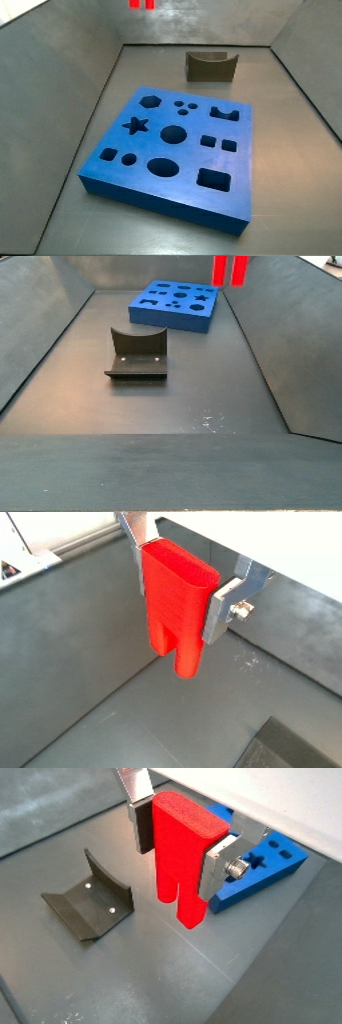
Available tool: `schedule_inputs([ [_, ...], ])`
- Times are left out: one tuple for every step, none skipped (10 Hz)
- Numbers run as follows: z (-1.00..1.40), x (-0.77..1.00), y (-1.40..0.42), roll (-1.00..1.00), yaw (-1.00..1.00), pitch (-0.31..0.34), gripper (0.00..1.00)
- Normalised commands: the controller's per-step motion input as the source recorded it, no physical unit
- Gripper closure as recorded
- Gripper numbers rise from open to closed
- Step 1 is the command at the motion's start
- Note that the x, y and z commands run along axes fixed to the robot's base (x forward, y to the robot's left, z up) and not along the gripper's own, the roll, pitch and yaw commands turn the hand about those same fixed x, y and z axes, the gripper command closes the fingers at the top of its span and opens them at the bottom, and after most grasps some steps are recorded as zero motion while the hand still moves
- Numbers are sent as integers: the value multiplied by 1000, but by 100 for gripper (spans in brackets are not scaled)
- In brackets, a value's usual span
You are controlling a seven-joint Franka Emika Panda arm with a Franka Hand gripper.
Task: Pick up the square-circle object. Move up. Rotate the square-circle object. Move to above the board. Insert the square-circle object.
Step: Move to above the board.
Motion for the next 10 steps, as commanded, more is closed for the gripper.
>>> schedule_inputs([
  [1000, 14, 6, 81, 6, 91, 100],
  [1000, 16, 6, 81, 7, 94, 100],
  [1000, 19, 5, 79, 8, 92, 100],
  [1000, 19, 4, 78, 9, 94, 100],
  [997, 20, 2, 77, 9, 93, 100],
  [833, 19, 0, 77, 9, 93, 100],
  [672, 19, 0, 76, 10, 93, 100],
  [509, 16, -1, 75, 10, 94, 100],
  [298, 15, -2, 74, 11, 93, 100],
  [-121, 250, -1000, 84, -124, 32, 100],
])
